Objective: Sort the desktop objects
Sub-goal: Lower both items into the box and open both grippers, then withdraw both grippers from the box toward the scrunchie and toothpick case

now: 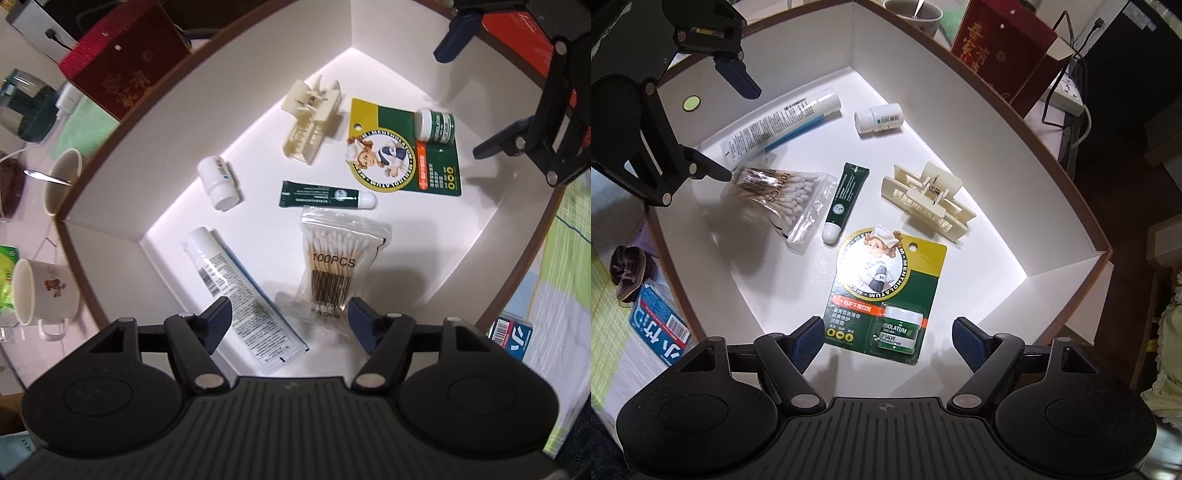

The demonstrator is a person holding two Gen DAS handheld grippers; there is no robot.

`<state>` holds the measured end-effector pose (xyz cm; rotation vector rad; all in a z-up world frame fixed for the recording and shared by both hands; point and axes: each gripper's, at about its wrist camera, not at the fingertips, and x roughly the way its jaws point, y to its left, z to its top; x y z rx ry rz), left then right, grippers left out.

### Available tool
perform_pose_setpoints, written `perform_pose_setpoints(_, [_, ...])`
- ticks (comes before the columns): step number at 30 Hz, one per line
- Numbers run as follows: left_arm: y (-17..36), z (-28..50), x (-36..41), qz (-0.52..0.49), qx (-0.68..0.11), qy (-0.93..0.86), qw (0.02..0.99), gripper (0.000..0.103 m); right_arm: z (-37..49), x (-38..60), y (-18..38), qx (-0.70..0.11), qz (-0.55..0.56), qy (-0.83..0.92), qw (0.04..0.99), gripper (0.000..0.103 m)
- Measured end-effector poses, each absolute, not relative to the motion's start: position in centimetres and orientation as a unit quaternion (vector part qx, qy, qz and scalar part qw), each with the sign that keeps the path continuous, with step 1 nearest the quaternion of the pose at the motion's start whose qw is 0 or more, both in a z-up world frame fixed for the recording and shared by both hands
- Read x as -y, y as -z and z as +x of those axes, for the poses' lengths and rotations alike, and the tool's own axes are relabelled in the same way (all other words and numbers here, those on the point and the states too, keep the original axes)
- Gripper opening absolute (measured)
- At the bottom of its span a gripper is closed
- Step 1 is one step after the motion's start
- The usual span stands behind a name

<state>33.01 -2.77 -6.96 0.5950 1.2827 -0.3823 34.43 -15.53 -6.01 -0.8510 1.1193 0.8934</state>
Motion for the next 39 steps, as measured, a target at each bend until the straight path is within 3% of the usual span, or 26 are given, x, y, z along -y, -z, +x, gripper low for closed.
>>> perform_pose_setpoints(18, [1.9, 28.7, 4.3, 0.299, -0.532, 0.159, 0.776, 0.071, 30.5, 17.5, 1.5, -0.457, -0.355, -0.385, 0.719, 0.079])
perform_pose_setpoints(39, [-2.5, 20.1, 2.1, 0.258, -0.494, 0.145, 0.818, 0.075, 24.3, 20.8, -3.7, -0.393, -0.321, -0.392, 0.767, 0.079])
